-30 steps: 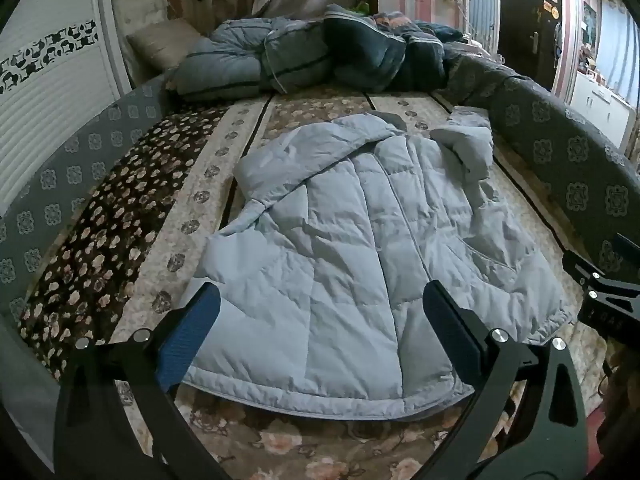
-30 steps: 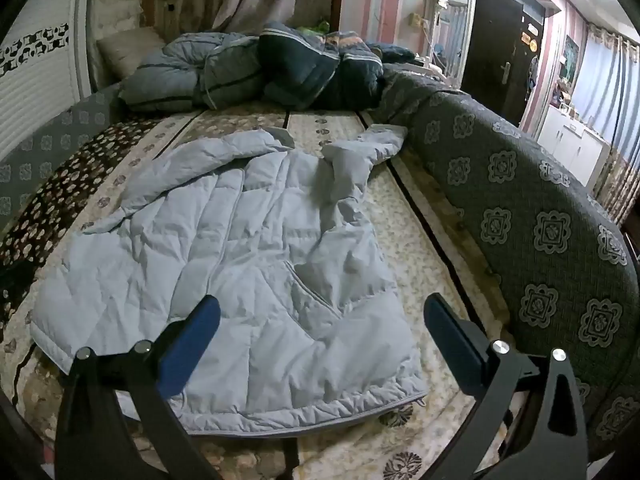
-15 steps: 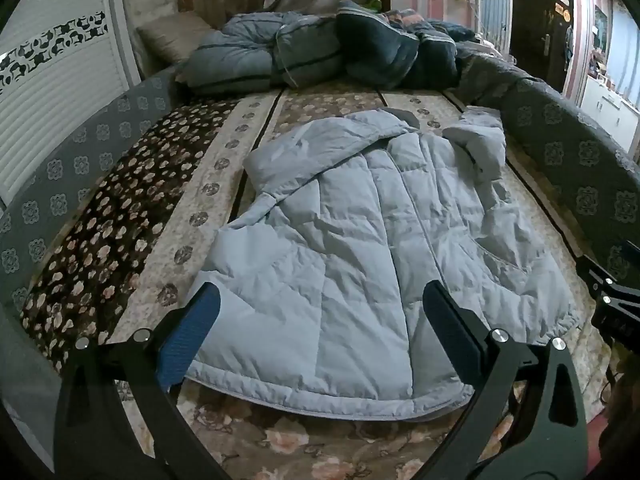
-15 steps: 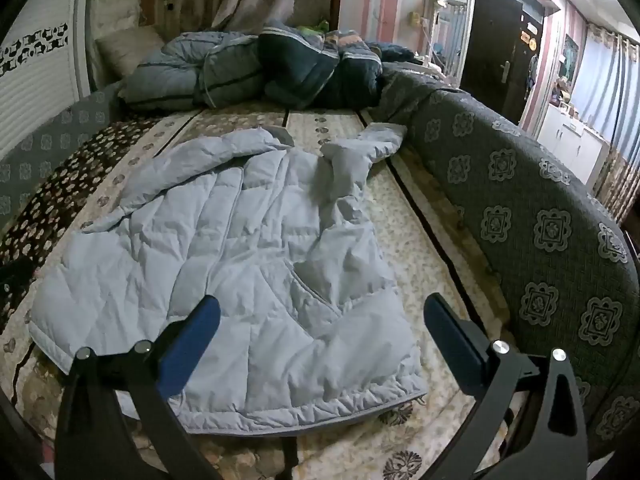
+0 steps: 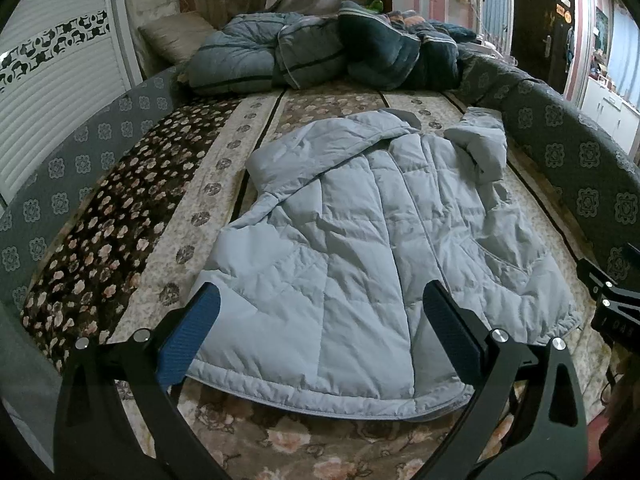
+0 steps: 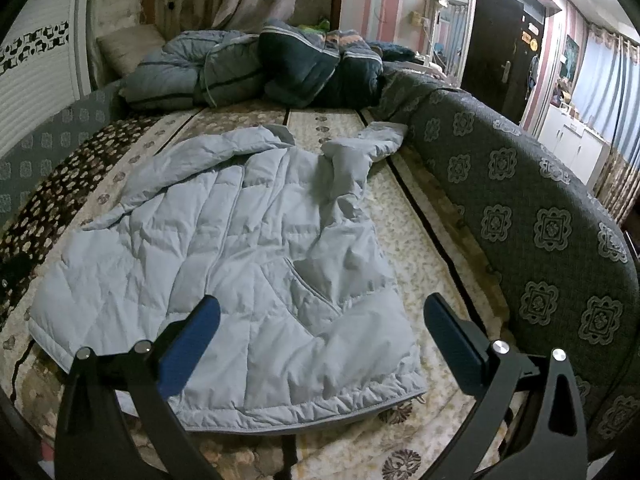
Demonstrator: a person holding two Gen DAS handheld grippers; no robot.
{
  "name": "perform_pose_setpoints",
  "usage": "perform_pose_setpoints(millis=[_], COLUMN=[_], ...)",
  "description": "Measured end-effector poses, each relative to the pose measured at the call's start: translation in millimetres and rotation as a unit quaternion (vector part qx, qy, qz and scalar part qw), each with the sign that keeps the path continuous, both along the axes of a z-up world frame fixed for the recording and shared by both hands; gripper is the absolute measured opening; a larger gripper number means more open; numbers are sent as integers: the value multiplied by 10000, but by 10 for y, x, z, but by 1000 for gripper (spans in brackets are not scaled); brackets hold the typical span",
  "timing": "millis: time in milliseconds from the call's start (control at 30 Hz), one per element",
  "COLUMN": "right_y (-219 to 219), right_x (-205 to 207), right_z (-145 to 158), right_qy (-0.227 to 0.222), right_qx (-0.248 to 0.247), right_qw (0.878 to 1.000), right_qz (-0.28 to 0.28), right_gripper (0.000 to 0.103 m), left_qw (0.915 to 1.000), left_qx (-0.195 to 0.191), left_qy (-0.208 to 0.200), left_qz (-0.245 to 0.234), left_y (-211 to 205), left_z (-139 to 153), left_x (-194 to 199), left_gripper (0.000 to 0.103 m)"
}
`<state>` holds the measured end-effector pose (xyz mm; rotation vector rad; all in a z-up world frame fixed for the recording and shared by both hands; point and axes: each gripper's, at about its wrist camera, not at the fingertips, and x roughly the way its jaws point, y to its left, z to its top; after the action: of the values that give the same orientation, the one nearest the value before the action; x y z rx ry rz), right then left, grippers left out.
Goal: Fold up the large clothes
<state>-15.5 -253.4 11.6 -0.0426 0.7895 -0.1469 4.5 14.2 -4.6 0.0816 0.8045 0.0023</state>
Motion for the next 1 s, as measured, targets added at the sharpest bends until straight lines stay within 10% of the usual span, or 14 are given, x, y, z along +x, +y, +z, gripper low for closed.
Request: perform_pose_setpoints(millis=[1000], right_y=[-2], right_x=[-16], right_z=[15], right_qy=[-1], right_qx=[15], right_qw=[10000], right_qz=[17], right_gripper=[102], left_qw=[10000], left_qx=[-55], left_qy=[20], left_qz=[-46], left_y=[-17], left_z=[-43], left_x=[-19], left_gripper=[100])
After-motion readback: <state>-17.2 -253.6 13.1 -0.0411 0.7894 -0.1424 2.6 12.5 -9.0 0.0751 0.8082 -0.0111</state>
